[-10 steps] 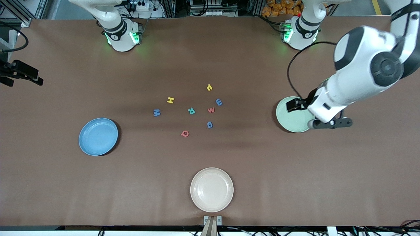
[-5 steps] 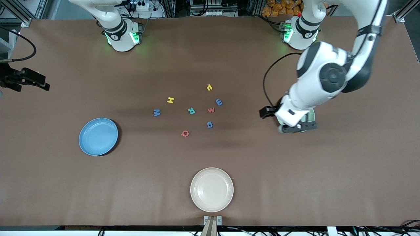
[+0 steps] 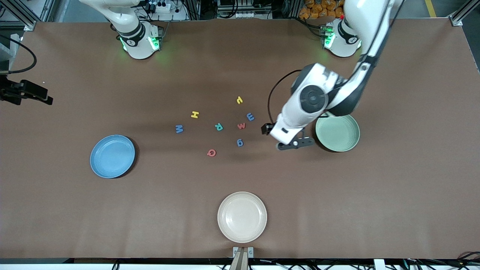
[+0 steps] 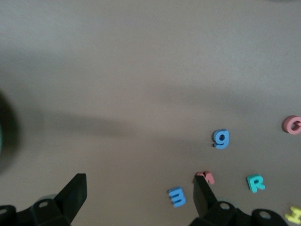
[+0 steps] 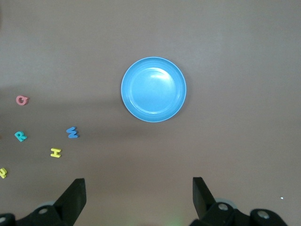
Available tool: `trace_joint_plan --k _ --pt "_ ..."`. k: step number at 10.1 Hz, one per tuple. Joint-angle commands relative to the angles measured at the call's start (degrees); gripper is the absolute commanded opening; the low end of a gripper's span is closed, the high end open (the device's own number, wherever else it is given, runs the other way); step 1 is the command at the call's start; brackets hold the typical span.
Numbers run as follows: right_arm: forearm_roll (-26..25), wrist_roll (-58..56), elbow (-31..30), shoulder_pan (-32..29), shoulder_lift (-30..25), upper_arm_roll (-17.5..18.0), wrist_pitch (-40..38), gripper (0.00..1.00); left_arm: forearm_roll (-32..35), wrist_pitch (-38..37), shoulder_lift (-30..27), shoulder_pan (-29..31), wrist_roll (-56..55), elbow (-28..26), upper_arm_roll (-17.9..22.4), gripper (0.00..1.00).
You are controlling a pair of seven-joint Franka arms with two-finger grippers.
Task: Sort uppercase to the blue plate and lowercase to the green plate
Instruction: 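Move the left gripper over the blue lowercase m among the letters, then lower the left gripper and close it on the blue m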
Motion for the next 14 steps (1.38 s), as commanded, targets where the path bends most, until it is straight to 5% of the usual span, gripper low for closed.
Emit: trace_joint_plan --k 1,5,11,14 --pt "0.89 -0.43 -0.24 -3.31 0.06 0.74 0.21 1.0 -0.06 3.69 4.3 -5.99 -5.96 1.58 2.6 1.0" --pt "0.89 -0.43 -1.2 -4.2 -0.29 0.74 -1.64 1.0 4.4 4.94 10.2 -16.72 -16.51 3.34 6.56 1.0" --pt "0.98 -0.43 -1.83 -4.19 0.41 0.74 -0.93 1.0 7.59 4.59 13.02 -20.25 -19.61 2.12 5.77 1.0" --pt "0.98 -0.43 -1.83 -4.2 0.68 0.83 -0.93 1.0 7.41 3.28 11.88 -19.72 -12.77 -0.17 4.98 1.0"
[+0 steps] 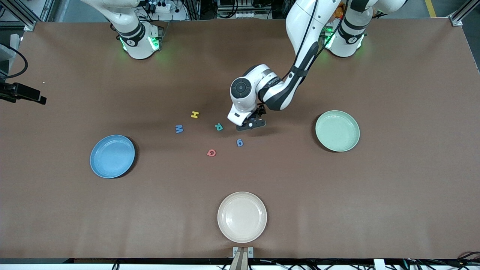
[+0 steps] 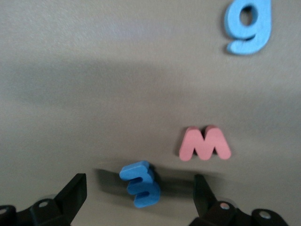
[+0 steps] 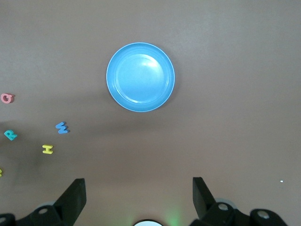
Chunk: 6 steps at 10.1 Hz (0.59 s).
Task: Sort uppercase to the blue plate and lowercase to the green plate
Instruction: 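Lower the left gripper and close it on the blue m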
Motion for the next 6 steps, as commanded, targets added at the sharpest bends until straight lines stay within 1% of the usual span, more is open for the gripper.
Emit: trace_joint_plan --k 1,2,3,4,6 --pt "0.98 -0.29 -0.16 -0.9 0.13 0.49 0.26 1.0 1.3 -1.26 -1.56 0.3 2.67 -1.24 -0.04 1.0" --pt "0.98 -0.29 -0.16 -0.9 0.13 0.49 0.17 1.0 1.3 -1.35 -1.56 0.39 2.76 -1.24 -0.04 0.95" --pt "0.98 -0.29 -0.16 -0.81 0.13 0.58 0.0 1.0 1.3 -1.87 -1.73 0.56 2.85 -1.24 -0.04 0.83" --pt "0.98 -0.29 -0.16 -0.73 0.13 0.58 -0.09 1.0 0.78 -1.96 -2.0 0.74 3.81 -1.33 -0.04 0.75" --pt "0.98 -0.29 -0.16 -0.64 0.13 0.58 -0.27 1.0 0.07 -2.05 -2.87 1.61 7.31 -2.55 -0.13 0.75"
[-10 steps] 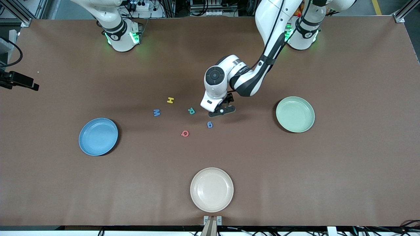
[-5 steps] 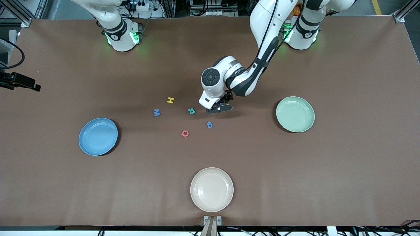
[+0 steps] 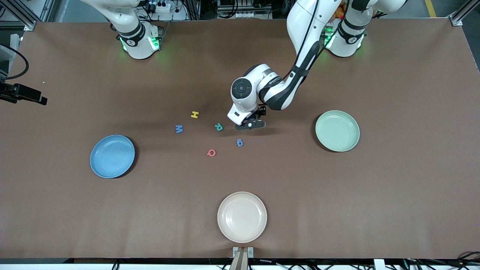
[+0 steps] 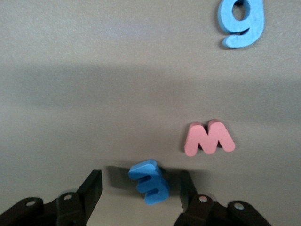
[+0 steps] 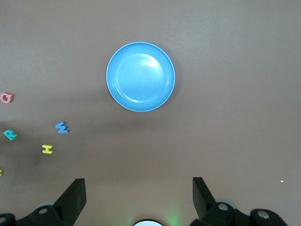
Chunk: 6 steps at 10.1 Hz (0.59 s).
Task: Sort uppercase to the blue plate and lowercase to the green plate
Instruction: 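Lower the left gripper and close it on the blue m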
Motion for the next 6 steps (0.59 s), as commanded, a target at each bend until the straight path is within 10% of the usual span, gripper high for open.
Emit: trace_joint_plan --k 1,6 --pt "0.98 -0.29 -0.16 -0.64 -0.07 0.52 -0.17 1.0 -1.15 -0.67 -2.61 1.31 3.61 -2.88 -0.18 0.74" --pt "0.98 -0.2 -0.16 -0.46 -0.07 0.52 0.01 1.0 -5.47 -0.41 -2.8 2.01 4.77 -2.97 -0.18 0.71"
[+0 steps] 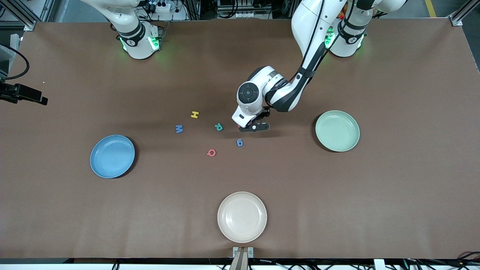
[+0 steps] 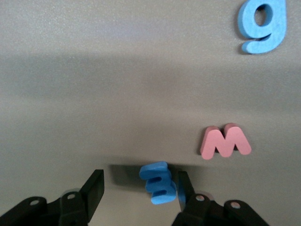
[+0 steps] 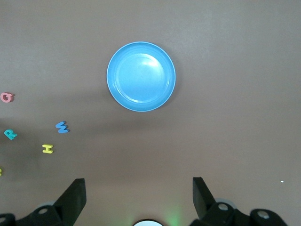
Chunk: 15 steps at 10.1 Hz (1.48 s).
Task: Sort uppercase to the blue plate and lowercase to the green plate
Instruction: 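Lower the left gripper and close it on the blue m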
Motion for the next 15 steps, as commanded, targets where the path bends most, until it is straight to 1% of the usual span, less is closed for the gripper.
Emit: trace_joint_plan --k 1,4,5,8,9,10,12,15 --pt "0.98 -0.2 -0.16 -0.48 -0.1 0.39 0.01 1.0 -3.06 -0.18 -1.86 0.19 1.14 -1.8 -0.17 0.69" --pt "0.98 -0.2 -0.16 -0.39 -0.1 0.48 0.01 1.0 -3.51 -0.01 -1.5 0.11 0.97 -1.89 -0.17 0.68" --pt "0.98 -0.2 -0.16 -0.39 -0.1 0.48 0.01 1.0 -3.95 -0.01 -1.42 0.1 1.05 -1.89 -0.17 0.64" --pt "0.98 -0.11 -0.16 -0.3 -0.1 0.48 0.01 1.0 -5.09 0.26 -1.06 0.02 1.05 -1.98 -0.17 0.64" --pt "0.98 -0.11 -0.16 -0.3 -0.1 0.48 0.1 1.0 -5.18 0.43 -1.06 0.1 1.05 -1.98 -0.17 0.61" --pt "0.98 0.06 -0.16 -0.04 -0.1 0.48 0.1 1.0 -5.27 1.13 -0.98 0.02 1.05 -1.98 -0.17 0.61" --pt "0.98 0.33 -0.16 0.14 -0.1 0.48 0.1 1.0 -6.84 2.18 -0.98 0.19 1.05 -1.98 -0.08 0.57" --pt "0.98 0.42 -0.07 0.14 -0.1 0.57 0.1 1.0 -7.03 2.28 -0.63 0.19 0.97 -1.98 -0.08 0.55"
